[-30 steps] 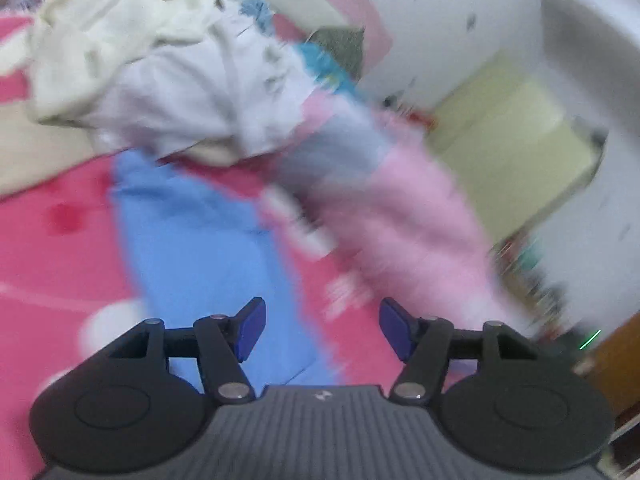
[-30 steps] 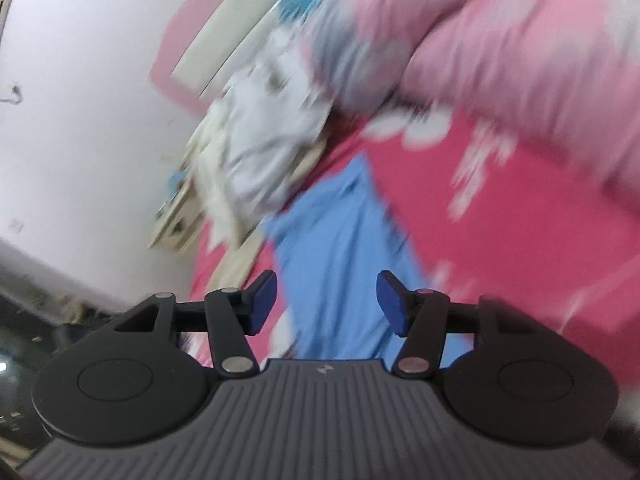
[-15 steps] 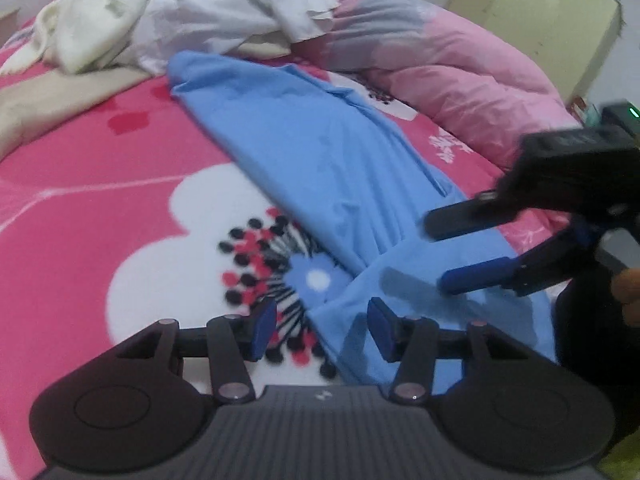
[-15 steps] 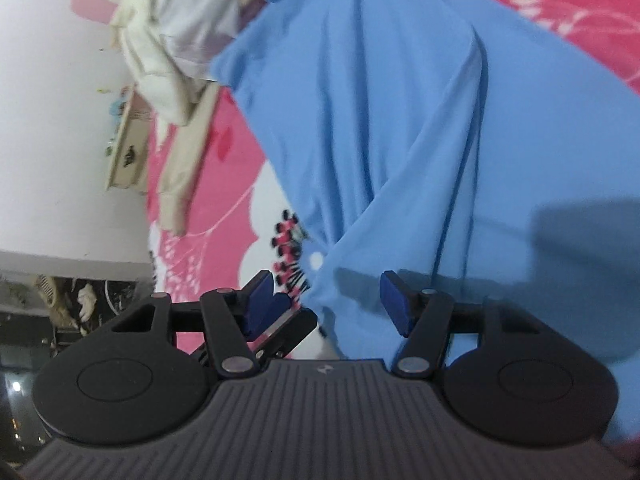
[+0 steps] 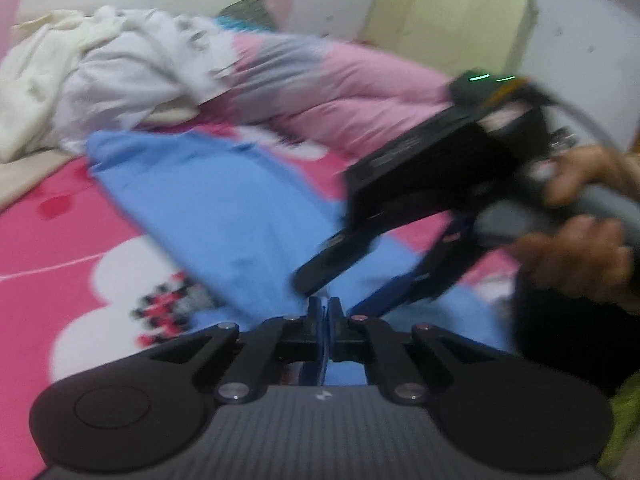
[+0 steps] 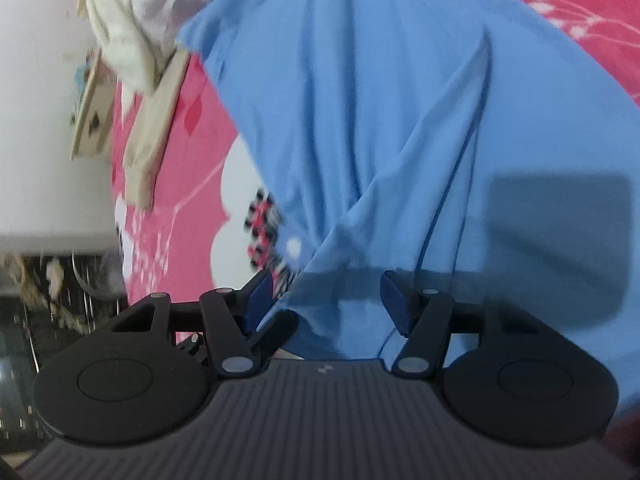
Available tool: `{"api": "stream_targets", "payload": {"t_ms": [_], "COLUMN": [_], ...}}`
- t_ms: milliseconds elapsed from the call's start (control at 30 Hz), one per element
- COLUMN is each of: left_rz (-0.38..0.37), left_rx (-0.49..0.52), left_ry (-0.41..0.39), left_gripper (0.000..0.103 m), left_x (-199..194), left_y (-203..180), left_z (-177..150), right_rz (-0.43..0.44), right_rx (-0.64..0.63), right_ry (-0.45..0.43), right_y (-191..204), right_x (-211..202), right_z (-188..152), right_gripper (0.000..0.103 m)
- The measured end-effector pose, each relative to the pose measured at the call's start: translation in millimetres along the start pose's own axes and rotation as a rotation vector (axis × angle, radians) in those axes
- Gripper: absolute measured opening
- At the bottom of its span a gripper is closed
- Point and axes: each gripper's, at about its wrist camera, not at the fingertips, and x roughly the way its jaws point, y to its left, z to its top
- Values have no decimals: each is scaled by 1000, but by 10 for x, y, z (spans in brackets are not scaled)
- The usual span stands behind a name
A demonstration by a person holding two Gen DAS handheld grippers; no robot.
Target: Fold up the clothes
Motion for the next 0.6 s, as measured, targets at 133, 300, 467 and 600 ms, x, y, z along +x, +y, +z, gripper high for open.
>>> {"api": "stream_targets", "payload": {"t_ms": [133, 300, 467, 600], "left_rz": [-192, -375, -488, -496], "left_rx": [-10, -16, -59, -6], "left_ry": [-13, -6, 52, 126], "left_gripper": [3, 3, 8, 40], "left_x": [51, 303, 642, 747], "left_y": [-182, -430, -728, -934], "left_z": [125, 265, 313, 318], "right_rz": [-59, -193, -323, -368], "right_rx": [-37, -119, -218, -303], "right_ry": [135, 199, 239, 251], "right_y": [95, 99, -190, -644], "right_x": [-99, -392, -643, -734], "right_z": [56, 134, 138, 67], "right_gripper": [56, 14, 2, 2]}}
